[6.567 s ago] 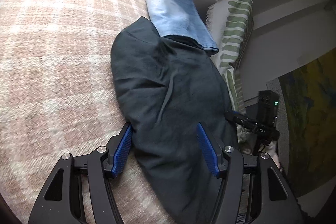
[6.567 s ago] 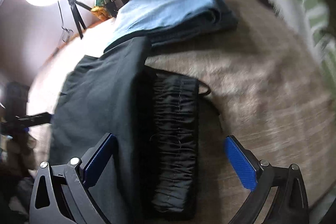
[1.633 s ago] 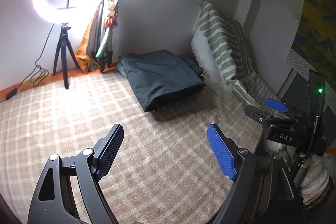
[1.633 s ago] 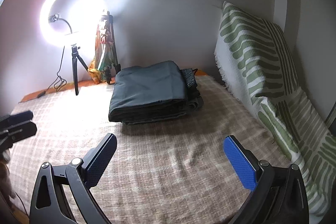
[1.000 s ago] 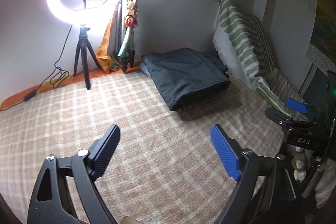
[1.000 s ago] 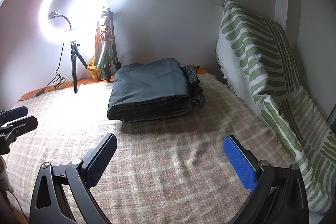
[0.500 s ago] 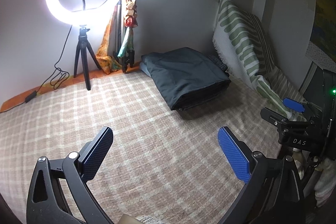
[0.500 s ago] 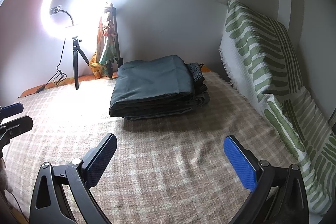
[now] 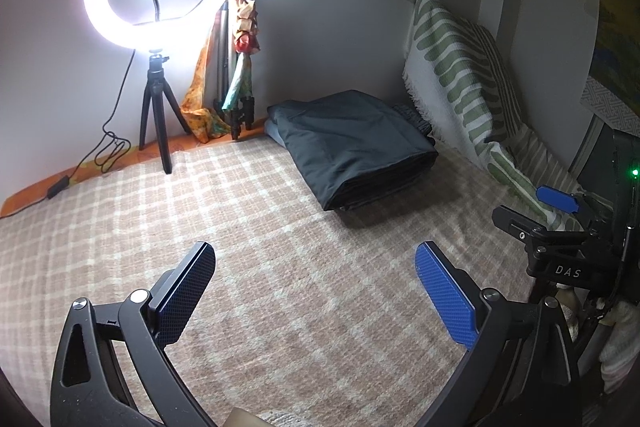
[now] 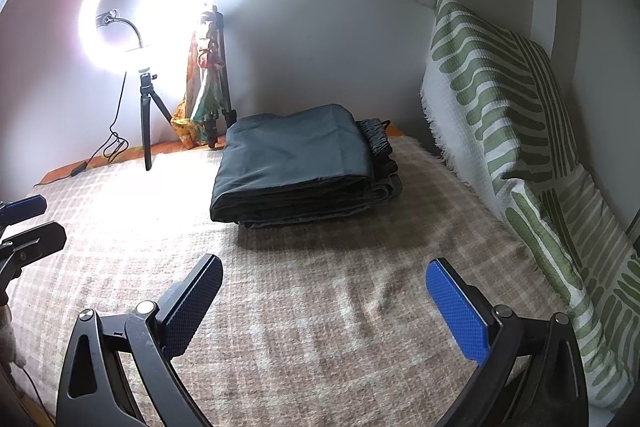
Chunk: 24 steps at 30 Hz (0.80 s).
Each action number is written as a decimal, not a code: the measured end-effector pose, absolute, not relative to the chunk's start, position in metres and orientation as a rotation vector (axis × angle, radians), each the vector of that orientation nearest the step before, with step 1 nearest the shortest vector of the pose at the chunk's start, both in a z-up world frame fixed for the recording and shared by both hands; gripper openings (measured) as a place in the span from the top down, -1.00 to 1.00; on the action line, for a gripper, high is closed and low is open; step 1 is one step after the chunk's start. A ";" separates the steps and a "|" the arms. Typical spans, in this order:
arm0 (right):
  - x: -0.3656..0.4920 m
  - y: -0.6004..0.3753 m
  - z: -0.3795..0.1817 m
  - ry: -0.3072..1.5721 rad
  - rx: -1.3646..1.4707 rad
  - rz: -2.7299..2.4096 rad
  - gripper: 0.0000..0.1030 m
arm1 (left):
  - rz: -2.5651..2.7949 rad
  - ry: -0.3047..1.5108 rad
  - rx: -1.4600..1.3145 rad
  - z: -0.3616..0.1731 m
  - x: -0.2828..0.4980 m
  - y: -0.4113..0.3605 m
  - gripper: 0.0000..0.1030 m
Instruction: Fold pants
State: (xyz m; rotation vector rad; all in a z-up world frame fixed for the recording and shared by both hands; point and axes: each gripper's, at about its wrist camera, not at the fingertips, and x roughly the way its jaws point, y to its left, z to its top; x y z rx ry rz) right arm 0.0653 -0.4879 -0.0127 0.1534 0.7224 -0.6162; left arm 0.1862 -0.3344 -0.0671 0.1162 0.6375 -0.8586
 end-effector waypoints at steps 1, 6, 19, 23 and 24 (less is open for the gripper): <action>0.065 -0.488 -0.013 0.722 0.154 -0.617 -1.00 | -0.857 0.636 0.119 -0.067 0.186 -0.335 -0.94; 0.065 -0.488 -0.014 0.724 0.154 -0.615 -1.00 | -0.865 0.638 0.119 -0.067 0.186 -0.335 -0.94; 0.066 -0.485 -0.016 0.727 0.157 -0.611 -1.00 | -0.877 0.623 0.120 -0.064 0.184 -0.333 -0.94; 0.066 -0.485 -0.016 0.727 0.156 -0.611 -1.00 | -0.882 0.618 0.120 -0.063 0.183 -0.333 -0.94; 0.066 -0.485 -0.017 0.728 0.156 -0.611 -1.00 | -0.886 0.616 0.120 -0.063 0.182 -0.333 -0.94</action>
